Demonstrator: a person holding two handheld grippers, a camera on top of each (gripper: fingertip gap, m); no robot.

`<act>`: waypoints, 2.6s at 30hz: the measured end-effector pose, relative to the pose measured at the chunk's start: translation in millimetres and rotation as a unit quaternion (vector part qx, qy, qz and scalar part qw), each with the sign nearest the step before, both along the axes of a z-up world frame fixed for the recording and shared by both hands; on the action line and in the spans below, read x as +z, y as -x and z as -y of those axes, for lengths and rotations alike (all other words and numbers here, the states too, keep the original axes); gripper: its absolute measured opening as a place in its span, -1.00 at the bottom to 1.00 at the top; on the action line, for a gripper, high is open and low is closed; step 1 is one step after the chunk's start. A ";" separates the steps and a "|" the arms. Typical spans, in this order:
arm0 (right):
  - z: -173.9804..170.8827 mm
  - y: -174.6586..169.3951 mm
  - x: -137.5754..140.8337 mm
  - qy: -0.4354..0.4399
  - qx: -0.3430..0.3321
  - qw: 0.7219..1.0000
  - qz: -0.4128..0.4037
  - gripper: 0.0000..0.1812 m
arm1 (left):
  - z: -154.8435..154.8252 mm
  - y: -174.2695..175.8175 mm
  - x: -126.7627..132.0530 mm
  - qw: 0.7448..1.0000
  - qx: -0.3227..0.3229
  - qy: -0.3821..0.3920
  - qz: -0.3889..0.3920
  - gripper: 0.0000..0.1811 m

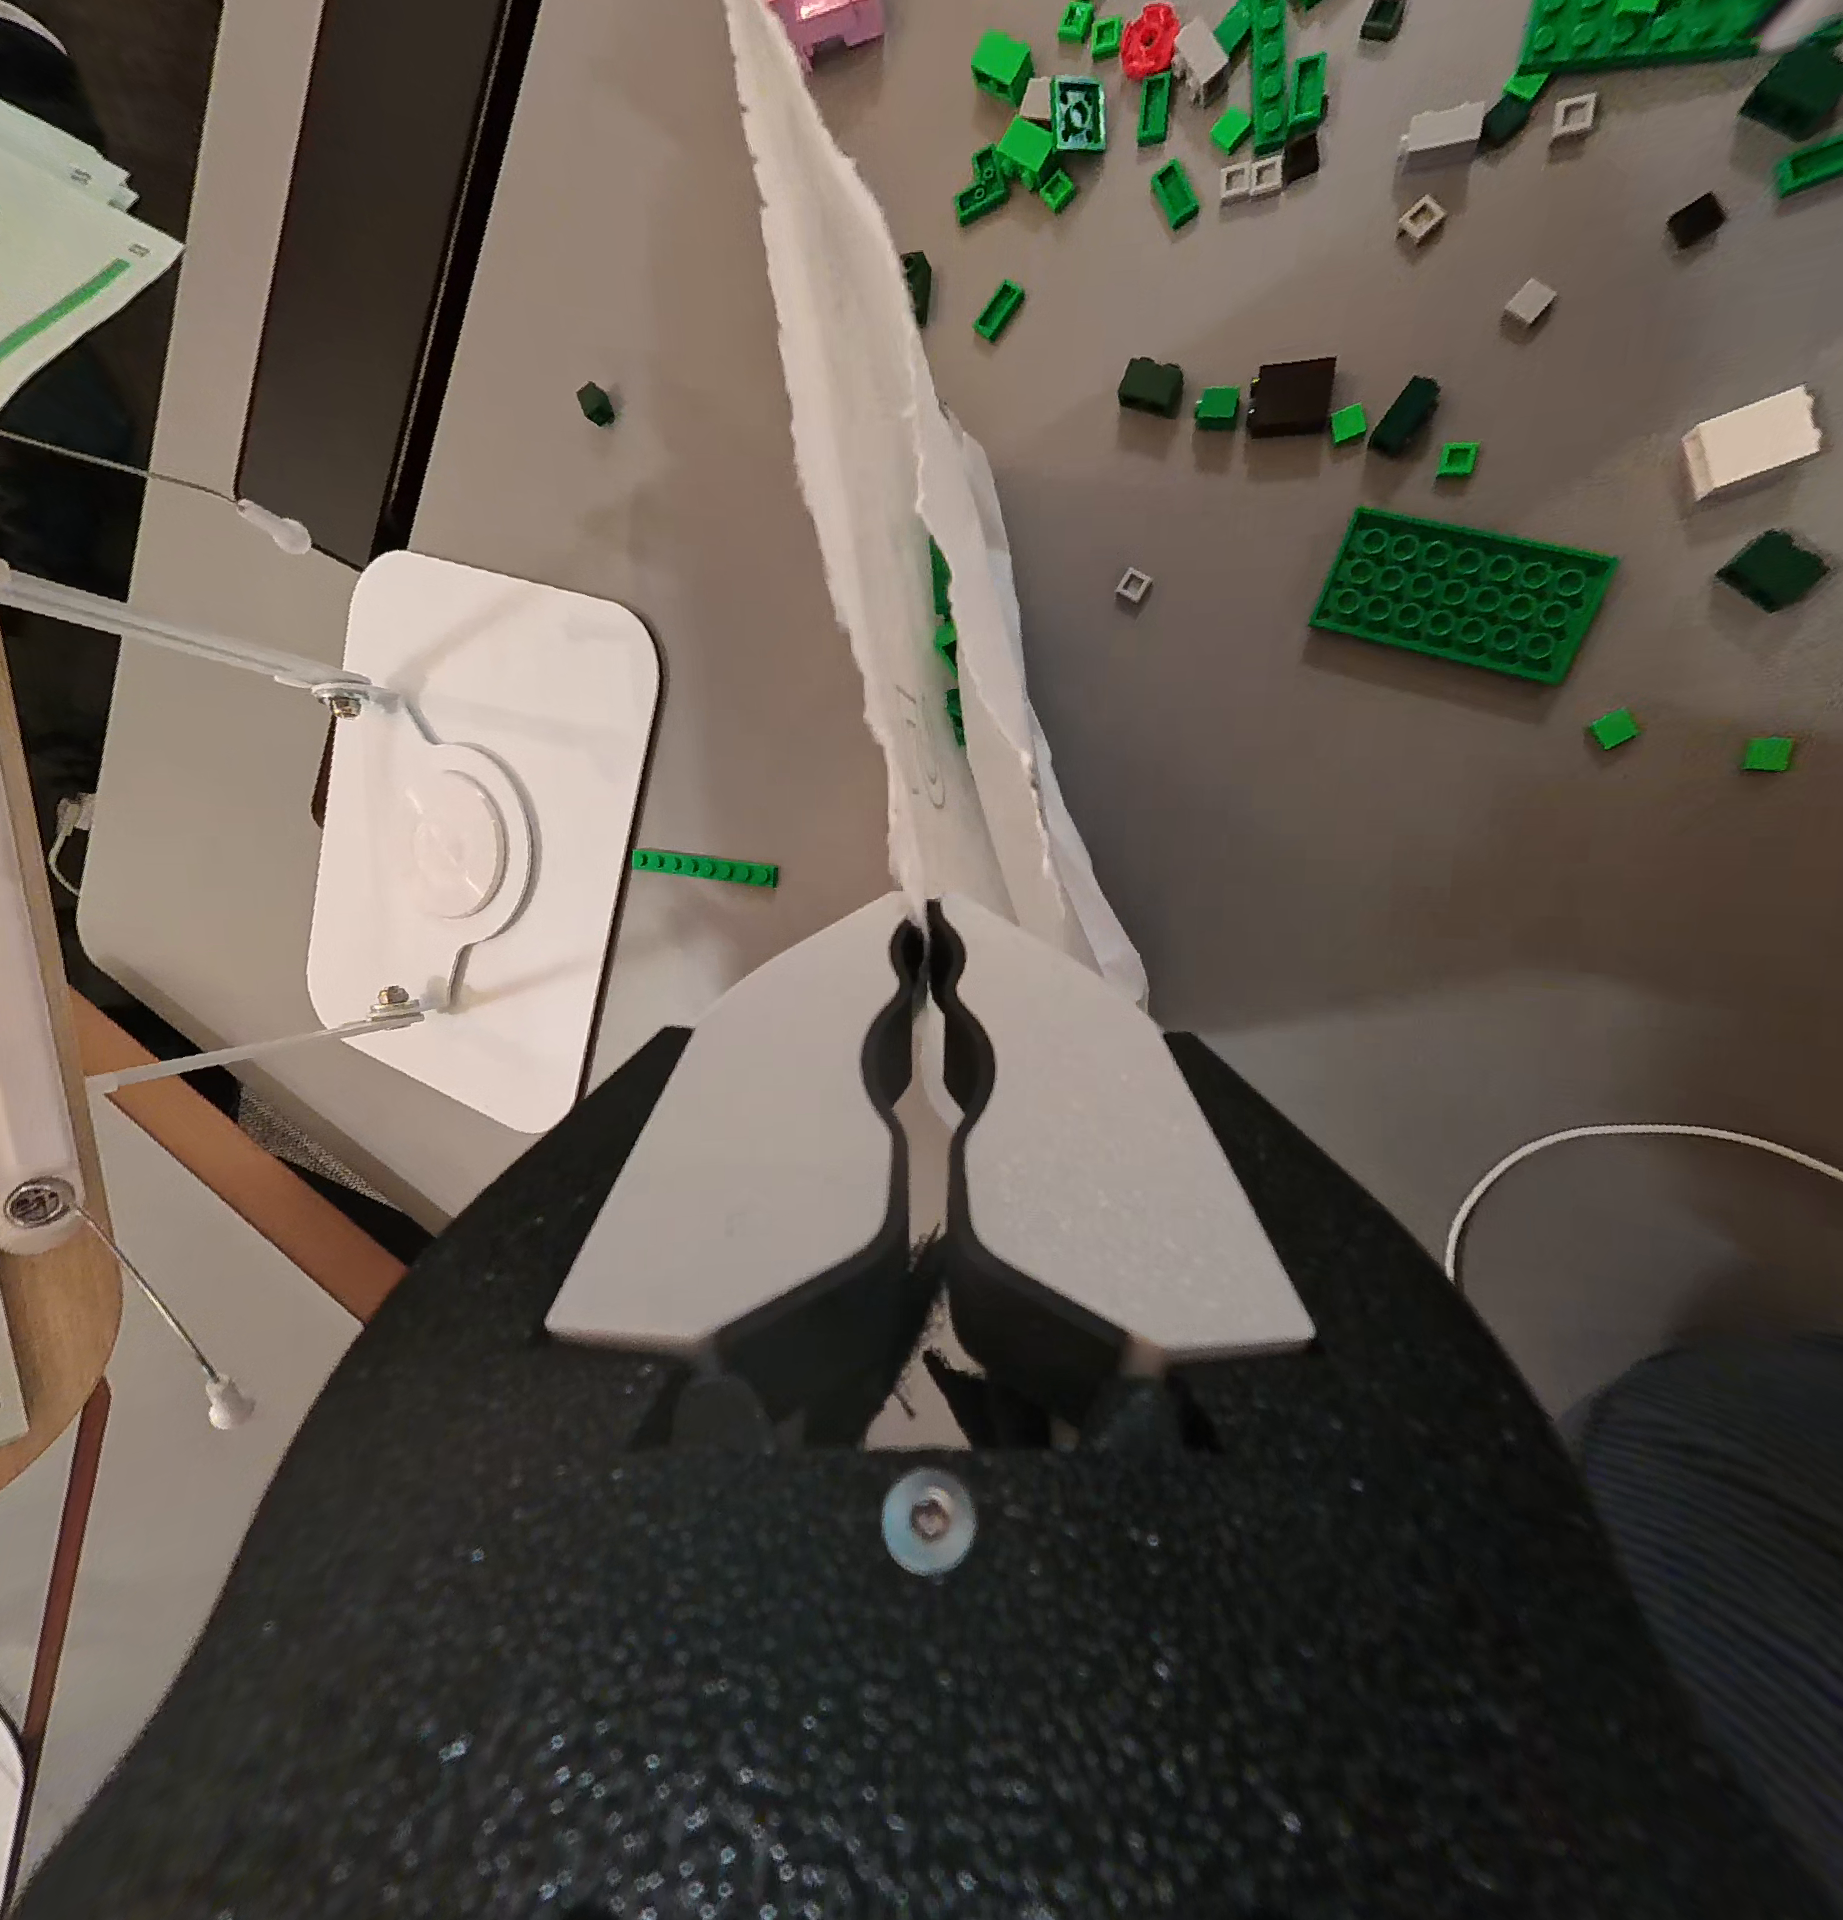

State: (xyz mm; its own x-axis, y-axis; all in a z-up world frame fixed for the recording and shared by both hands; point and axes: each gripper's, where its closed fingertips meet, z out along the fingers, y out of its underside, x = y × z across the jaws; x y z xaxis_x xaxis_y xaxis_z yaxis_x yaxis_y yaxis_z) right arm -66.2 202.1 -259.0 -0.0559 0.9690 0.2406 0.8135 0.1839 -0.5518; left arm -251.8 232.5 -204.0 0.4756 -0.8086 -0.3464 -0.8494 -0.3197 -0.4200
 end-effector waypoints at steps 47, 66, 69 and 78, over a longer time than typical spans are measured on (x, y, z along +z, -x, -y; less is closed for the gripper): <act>-14.6 141.4 94.1 -0.166 0.091 0.971 -0.147 -0.82 | 4.5 -2.9 2.2 1.000 -0.009 0.000 0.009 -1.00; -27.8 137.0 77.0 -0.184 0.064 0.977 -0.091 -0.81 | 4.6 -2.3 2.6 1.000 -0.006 0.002 0.012 -1.00; -21.4 139.9 83.9 -0.169 0.073 0.976 -0.118 -0.81 | 4.4 -1.2 1.7 1.000 -0.004 0.003 0.010 -1.00; -24.9 144.6 111.4 -0.195 0.047 0.961 -0.191 -0.81 | 5.5 -5.4 5.2 1.000 -0.014 -0.005 0.012 -1.00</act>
State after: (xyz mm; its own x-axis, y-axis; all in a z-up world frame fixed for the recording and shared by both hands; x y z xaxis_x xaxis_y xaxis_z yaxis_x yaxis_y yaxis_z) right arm -210.8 227.0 -147.6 0.0268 0.7956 0.6052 0.5352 0.4999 -0.6809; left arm -246.5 226.9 -198.9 0.4618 -0.8176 -0.3440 -0.8474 -0.2920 -0.4434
